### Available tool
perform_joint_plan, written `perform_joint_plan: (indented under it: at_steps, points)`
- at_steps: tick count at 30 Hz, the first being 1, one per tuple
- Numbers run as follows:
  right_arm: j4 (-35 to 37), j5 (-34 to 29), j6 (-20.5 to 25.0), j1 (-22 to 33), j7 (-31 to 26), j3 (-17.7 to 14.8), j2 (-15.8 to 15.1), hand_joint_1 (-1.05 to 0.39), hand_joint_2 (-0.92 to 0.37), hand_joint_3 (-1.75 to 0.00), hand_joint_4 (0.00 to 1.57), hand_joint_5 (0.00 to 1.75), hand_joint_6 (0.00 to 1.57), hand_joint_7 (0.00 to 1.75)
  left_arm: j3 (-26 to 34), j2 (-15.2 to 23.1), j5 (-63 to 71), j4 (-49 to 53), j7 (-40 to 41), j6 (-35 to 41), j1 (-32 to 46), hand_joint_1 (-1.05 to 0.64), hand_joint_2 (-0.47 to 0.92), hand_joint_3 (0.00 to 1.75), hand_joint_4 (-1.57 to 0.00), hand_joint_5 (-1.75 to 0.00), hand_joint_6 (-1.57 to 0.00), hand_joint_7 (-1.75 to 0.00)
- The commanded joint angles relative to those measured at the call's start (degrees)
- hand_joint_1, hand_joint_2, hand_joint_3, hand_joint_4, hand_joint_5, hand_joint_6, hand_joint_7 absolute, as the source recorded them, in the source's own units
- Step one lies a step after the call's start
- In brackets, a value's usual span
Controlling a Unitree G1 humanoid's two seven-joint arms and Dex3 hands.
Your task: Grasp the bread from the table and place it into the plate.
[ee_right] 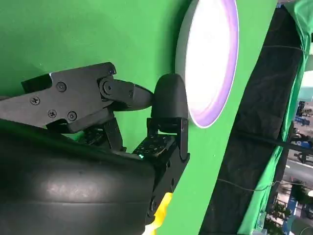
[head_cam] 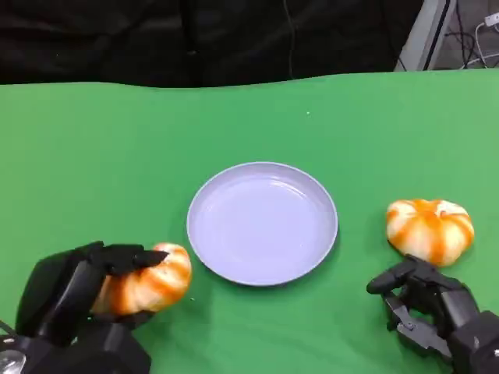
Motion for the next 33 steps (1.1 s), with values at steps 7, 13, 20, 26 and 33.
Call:
perform_joint_plan:
  at_steps: [7, 13, 20, 26, 33]
  points:
    - [0.8, 0.0, 0.8, 0.6, -0.4, -0.1, -0.5, -0.13, -0.92, -0.49, 0.67, 1.74, 0.75, 1.19, 1.9, -0.9, 2.3, 0.6, 9.8, -9.2, -1.9, -0.02, 0.47, 1.14, -1.00, -1.34, -1.25, -0.55]
    - [0.7, 0.1, 1.0, 0.7, -0.4, -0.1, -0.3, -0.14, -0.92, -0.49, 0.67, 1.74, 0.75, 1.19, 1.5, -1.5, 2.8, 5.4, 12.0, -13.8, -5.0, -0.07, 0.50, 1.13, -0.96, -1.37, -1.08, -0.85]
    - [0.7, -0.6, 0.9, 0.6, -1.5, 0.3, -0.2, -0.14, -0.92, -0.49, 0.67, 1.75, 0.75, 1.19, 0.3, -1.9, 2.6, 13.4, 12.4, -17.7, -10.0, -0.08, 0.54, 1.13, -0.90, -1.44, -0.99, -0.97]
    - [0.9, -0.2, 0.6, 0.5, -1.4, 0.4, -0.2, -0.13, -0.92, -0.50, 0.67, 1.74, 0.75, 1.19, -1.2, -3.7, 2.5, 20.9, 12.6, -19.7, -15.5, -0.07, 0.56, 1.08, -0.89, -1.43, -0.97, -0.97]
    - [0.7, -0.5, 0.9, 0.5, -1.6, 0.6, -0.2, -0.14, -0.92, -0.50, 0.68, 1.75, 0.74, 1.20, -3.6, -5.6, 3.2, 24.9, 12.2, -19.4, -19.6, -0.09, 0.62, 0.96, -0.87, -1.44, -0.97, -0.93]
